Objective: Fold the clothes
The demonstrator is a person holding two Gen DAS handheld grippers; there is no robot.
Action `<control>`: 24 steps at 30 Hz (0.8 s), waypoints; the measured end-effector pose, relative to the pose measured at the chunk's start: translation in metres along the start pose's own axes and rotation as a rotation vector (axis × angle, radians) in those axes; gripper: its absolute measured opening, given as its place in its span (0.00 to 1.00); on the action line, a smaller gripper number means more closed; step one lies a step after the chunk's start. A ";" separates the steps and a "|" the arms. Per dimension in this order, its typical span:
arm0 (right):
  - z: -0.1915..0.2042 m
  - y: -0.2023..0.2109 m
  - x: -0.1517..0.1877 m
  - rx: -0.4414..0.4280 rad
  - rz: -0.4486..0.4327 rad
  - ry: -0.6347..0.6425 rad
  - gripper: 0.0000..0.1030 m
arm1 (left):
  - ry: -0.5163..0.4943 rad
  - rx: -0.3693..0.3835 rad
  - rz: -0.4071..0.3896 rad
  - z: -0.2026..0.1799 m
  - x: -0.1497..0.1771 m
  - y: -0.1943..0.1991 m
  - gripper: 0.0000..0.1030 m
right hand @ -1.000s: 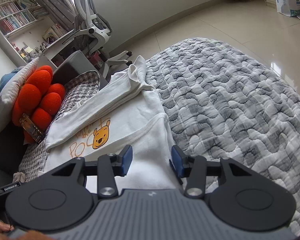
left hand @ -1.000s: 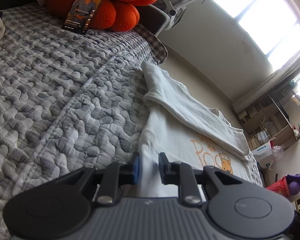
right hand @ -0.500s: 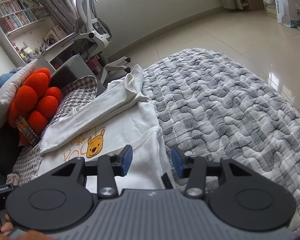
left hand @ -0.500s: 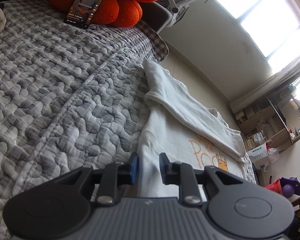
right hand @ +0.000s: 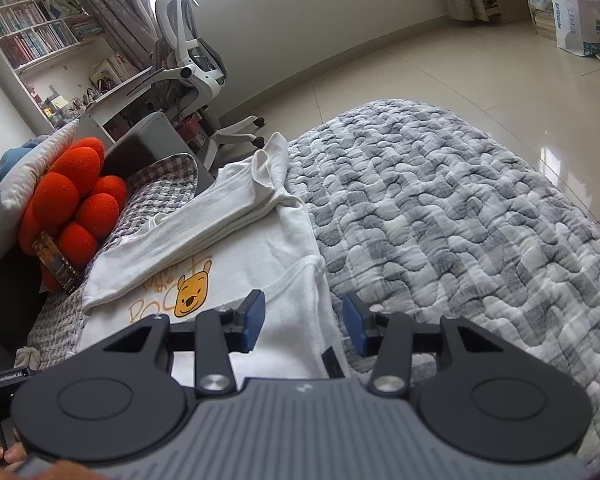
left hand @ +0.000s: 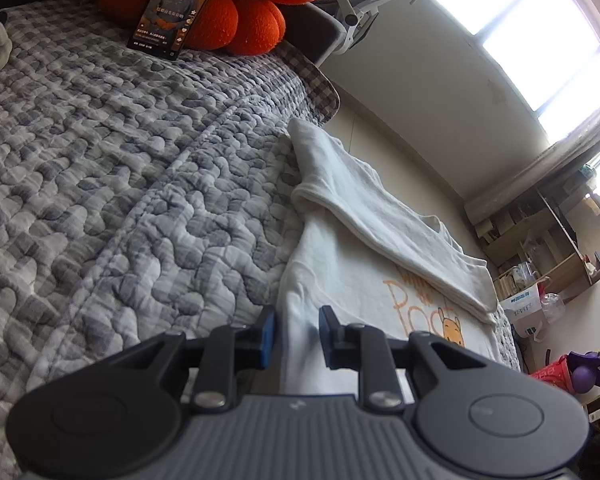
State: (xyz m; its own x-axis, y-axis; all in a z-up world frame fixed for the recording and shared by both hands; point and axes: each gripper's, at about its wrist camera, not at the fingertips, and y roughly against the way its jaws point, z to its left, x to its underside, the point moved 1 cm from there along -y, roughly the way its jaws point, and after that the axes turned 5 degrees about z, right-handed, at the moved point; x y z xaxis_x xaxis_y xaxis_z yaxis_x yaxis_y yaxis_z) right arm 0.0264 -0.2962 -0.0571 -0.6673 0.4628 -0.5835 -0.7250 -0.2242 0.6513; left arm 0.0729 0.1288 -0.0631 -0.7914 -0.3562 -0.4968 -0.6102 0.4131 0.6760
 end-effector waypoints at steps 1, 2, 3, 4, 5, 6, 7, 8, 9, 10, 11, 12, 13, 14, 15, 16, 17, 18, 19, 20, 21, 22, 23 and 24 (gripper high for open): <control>-0.001 -0.001 0.001 0.003 0.005 -0.007 0.46 | -0.003 -0.004 -0.002 -0.001 0.000 0.000 0.21; -0.003 -0.002 0.001 0.005 0.009 -0.019 0.46 | -0.007 -0.010 -0.004 -0.001 0.001 0.000 0.21; -0.005 -0.002 0.001 0.005 0.011 -0.033 0.46 | -0.011 -0.013 -0.006 -0.002 0.001 0.000 0.21; -0.006 -0.001 0.002 0.001 0.011 -0.045 0.46 | -0.015 -0.016 -0.008 -0.003 0.002 0.001 0.21; -0.008 -0.001 0.001 -0.004 0.011 -0.056 0.46 | -0.019 -0.020 -0.011 -0.004 0.002 0.001 0.21; -0.008 0.000 0.001 -0.007 0.009 -0.060 0.46 | -0.021 -0.021 -0.012 -0.004 0.003 0.002 0.21; -0.008 0.001 0.001 -0.007 0.010 -0.059 0.46 | -0.023 -0.021 -0.014 -0.004 0.003 0.002 0.21; -0.008 0.001 0.001 -0.007 0.010 -0.057 0.46 | -0.023 -0.021 -0.015 -0.004 0.003 0.003 0.21; -0.008 0.002 0.002 -0.007 0.011 -0.054 0.46 | -0.024 -0.022 -0.016 -0.004 0.003 0.003 0.21; -0.007 0.002 0.002 -0.008 0.013 -0.052 0.46 | -0.026 -0.022 -0.017 -0.003 0.003 0.003 0.21; -0.008 0.002 0.002 -0.010 0.015 -0.053 0.46 | -0.030 -0.024 -0.019 -0.004 0.004 0.003 0.21; -0.009 0.001 0.002 -0.012 0.016 -0.053 0.46 | -0.034 -0.028 -0.020 -0.004 0.004 0.002 0.20; -0.010 0.001 0.002 -0.014 0.018 -0.054 0.46 | -0.038 -0.032 -0.020 -0.005 0.004 0.002 0.20; -0.011 0.001 0.002 -0.016 0.018 -0.060 0.46 | -0.042 -0.036 -0.020 -0.005 0.005 0.001 0.20; -0.012 0.001 0.003 -0.019 0.017 -0.067 0.46 | -0.042 -0.038 -0.022 -0.006 0.005 0.001 0.20; -0.012 0.001 0.003 -0.021 0.016 -0.071 0.46 | -0.042 -0.040 -0.023 -0.006 0.005 0.000 0.20; -0.012 0.002 0.002 -0.020 0.015 -0.068 0.46 | -0.045 -0.039 -0.024 -0.007 0.005 0.001 0.20; -0.011 0.002 0.002 -0.018 0.015 -0.064 0.46 | -0.048 -0.037 -0.024 -0.008 0.005 0.001 0.20; -0.010 0.003 0.002 -0.015 0.013 -0.057 0.46 | -0.054 -0.036 -0.026 -0.008 0.006 0.002 0.20; -0.009 0.003 0.003 -0.012 0.010 -0.053 0.46 | -0.061 -0.038 -0.028 -0.009 0.006 0.002 0.20; -0.008 0.004 0.003 -0.009 0.008 -0.049 0.46 | -0.066 -0.040 -0.028 -0.009 0.006 0.002 0.20; -0.008 0.003 0.003 -0.008 0.009 -0.048 0.46 | -0.066 -0.041 -0.026 -0.009 0.006 0.002 0.20; -0.007 0.002 0.003 -0.008 0.010 -0.048 0.46 | -0.066 -0.042 -0.025 -0.009 0.006 0.001 0.20; -0.007 0.002 0.003 -0.008 0.012 -0.048 0.46 | -0.065 -0.045 -0.021 -0.010 0.006 0.000 0.20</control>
State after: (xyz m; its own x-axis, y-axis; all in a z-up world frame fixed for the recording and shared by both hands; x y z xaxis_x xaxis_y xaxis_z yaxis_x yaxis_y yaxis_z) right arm 0.0221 -0.3011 -0.0612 -0.6672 0.5007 -0.5516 -0.7185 -0.2371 0.6539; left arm 0.0685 0.1186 -0.0610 -0.7797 -0.3092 -0.5445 -0.6260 0.3675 0.6878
